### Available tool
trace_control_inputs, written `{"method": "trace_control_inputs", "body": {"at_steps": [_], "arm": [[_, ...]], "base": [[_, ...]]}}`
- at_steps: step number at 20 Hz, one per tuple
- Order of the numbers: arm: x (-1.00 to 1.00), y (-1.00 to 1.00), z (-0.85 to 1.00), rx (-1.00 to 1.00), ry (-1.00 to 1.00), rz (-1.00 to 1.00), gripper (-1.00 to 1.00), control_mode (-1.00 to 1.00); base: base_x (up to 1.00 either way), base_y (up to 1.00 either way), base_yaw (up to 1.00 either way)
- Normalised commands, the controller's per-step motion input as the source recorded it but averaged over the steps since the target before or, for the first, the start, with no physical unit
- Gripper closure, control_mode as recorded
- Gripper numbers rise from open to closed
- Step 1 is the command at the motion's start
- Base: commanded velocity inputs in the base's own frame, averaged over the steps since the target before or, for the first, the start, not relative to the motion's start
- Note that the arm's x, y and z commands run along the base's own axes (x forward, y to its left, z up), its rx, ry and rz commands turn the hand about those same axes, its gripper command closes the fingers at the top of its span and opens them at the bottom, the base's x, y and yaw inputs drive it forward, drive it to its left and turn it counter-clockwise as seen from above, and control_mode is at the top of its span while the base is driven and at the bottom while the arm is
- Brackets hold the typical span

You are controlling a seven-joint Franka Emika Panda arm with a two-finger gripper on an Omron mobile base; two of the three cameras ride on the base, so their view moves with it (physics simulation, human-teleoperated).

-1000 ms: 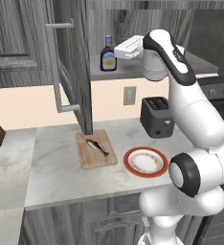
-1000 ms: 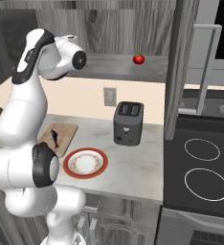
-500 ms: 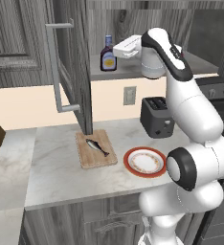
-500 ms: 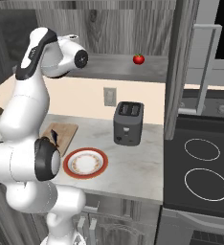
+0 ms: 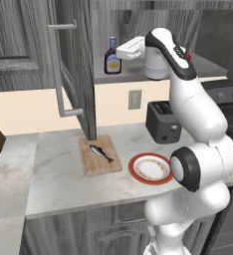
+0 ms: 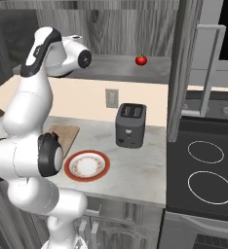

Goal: Pick the fish from the plate and place it on the cutting board. Then pick the condiment bottle from the cabinet and place it next to the cutting board.

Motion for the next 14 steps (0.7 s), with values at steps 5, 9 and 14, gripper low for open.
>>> {"method": "trace_control_inputs", "body": {"at_steps": [5,9,14], "arm": [[0.2,0.0,-0.01,0.0,0.0,0.0,-1.0,-1.0],[0.18,0.01,0.0,0.0,0.0,0.0,-1.0,-1.0],[0.14,0.04,0.0,0.0,0.0,0.0,-1.0,-1.0]], "base": [[0.0,0.0,0.0],[0.0,0.0,0.0],[0.0,0.0,0.0]]}}
